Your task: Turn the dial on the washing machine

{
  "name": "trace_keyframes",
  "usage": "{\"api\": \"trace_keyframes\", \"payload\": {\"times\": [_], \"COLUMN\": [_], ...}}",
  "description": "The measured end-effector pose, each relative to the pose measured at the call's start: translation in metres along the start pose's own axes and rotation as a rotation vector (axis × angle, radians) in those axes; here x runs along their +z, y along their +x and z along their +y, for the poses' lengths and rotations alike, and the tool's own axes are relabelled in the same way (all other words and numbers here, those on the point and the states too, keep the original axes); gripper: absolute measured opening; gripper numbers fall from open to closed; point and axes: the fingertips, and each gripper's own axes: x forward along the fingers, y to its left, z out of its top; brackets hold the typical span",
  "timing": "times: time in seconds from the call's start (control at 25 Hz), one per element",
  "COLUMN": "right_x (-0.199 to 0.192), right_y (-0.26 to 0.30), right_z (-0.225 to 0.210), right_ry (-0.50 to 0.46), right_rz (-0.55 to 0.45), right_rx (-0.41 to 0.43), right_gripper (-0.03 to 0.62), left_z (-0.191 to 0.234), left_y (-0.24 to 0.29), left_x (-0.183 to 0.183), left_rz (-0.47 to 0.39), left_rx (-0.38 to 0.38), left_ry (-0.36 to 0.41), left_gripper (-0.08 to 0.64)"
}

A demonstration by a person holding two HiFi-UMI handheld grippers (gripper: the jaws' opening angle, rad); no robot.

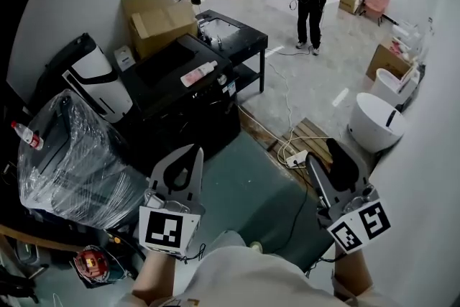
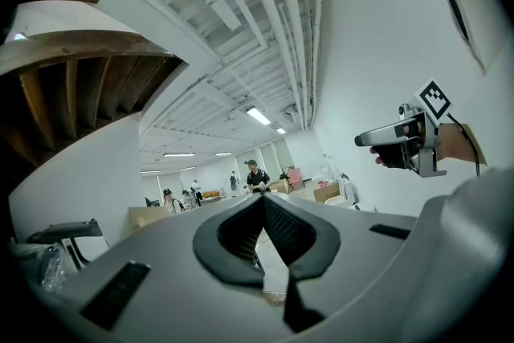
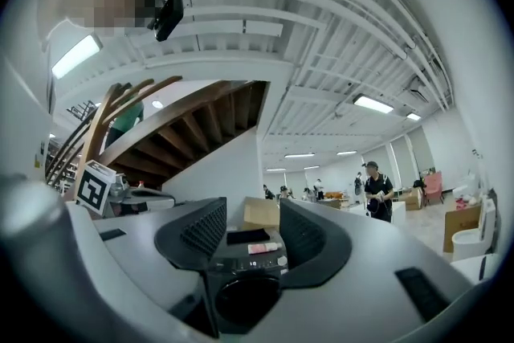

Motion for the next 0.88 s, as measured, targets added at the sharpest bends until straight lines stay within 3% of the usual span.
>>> {"api": "trace_keyframes", "payload": {"times": [0.24, 0.48, 0.88], "right_x": [-0.025, -0.034, -0.067], "right_y": [0.006, 0.029, 0.114], "right_z": [-0.022, -0.037, -0.068], "right_ry": [-0.005, 0.022, 0.024], "right_rz": [0.075, 0.048, 0.124], "right_rx": [-0.016, -0.019, -0.002], "right_gripper": [0.222, 0.224, 0.222], "left_z": [0.002, 0.015, 0.056], "left_y": [0.016, 0.042, 0.107], "left_x": [-0.007, -0.025, -0.064], "left_rz": [0.011, 0.023, 0.065], "left_rx": [0.014, 0.013, 0.004], "left_ry": [0.003, -0.003, -0.007], "left_gripper": [0.02, 0.02, 0.02]}}
